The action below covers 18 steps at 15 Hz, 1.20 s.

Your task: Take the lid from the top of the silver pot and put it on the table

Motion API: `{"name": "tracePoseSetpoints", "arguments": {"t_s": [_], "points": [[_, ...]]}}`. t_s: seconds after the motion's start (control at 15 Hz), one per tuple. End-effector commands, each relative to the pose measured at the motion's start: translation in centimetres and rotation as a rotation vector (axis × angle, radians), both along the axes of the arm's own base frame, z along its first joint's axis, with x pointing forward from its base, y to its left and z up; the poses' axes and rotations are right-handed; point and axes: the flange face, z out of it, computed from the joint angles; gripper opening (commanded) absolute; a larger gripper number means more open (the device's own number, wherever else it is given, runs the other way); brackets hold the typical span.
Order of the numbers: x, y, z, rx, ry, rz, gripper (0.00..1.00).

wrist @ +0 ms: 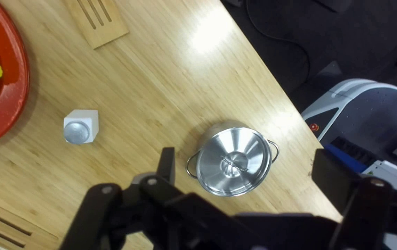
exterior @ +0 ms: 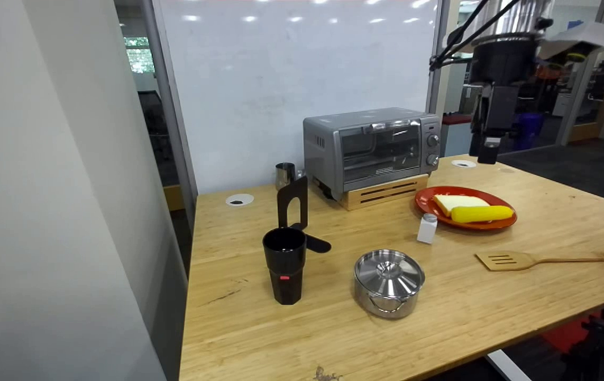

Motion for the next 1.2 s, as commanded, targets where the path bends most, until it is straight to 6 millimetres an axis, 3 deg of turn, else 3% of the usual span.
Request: {"name": "tracePoseSetpoints", "arguments": {"t_s": [0.0,0.27,0.53,0.8,1.13], "points": [[3.6,1.4,-3.3,-0.020,0.059,0.187,1.00],[5.1,3.8,-7.6,-0.047,0.133,0.388,1.00],[5.8,6.0,-10.3,-0.115,0.191,0.591,1.00],[6.0,7.9,-11.8,-0.222,0.197,0.792,1.00],[6.5,9.8,-11.5,-0.250,0.077,0.980,1.00]]}}
